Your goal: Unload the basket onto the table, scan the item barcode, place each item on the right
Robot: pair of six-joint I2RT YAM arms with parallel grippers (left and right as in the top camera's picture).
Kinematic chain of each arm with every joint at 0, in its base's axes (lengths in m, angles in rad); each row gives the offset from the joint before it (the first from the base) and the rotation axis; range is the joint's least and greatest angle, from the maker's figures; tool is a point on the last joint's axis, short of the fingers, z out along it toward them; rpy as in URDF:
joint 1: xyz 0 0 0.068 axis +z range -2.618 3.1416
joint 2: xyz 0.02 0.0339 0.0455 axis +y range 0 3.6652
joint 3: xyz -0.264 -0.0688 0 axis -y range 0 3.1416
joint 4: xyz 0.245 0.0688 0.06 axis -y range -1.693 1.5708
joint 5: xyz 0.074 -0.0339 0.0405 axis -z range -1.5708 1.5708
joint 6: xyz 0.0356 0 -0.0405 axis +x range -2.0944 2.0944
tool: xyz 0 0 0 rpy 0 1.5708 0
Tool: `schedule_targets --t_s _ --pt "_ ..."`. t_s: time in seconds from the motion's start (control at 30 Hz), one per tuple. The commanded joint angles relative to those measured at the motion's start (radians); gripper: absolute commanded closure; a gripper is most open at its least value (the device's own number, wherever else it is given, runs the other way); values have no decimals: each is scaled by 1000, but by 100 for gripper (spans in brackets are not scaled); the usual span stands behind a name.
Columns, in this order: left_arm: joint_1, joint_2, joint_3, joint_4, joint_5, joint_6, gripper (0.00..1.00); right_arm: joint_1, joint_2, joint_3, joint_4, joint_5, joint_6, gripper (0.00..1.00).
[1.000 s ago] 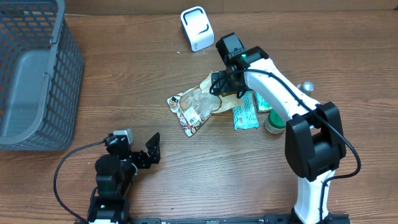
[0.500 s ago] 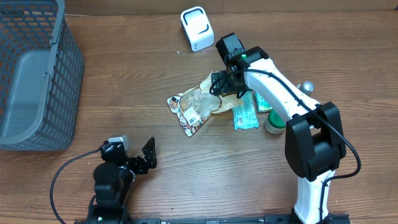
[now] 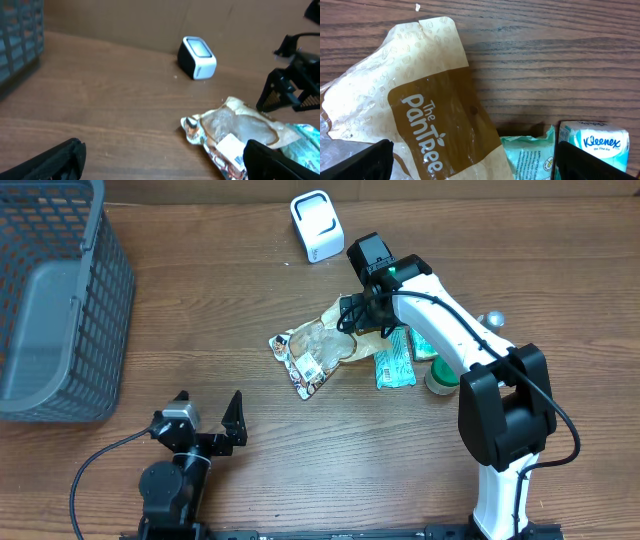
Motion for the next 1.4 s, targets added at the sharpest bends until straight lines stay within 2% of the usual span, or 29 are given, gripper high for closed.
schedule_targets --t_s 0.0,0.53,1.37 --pt "5 -47 -3 -6 -13 40 0 -1 -1 -5 4 8 6 0" --pt "5 -87 -3 -7 -24 85 0 -1 -1 -5 4 8 6 0" --pt "5 -85 -3 -4 -21 84 1 -1 -1 -5 4 8 7 0"
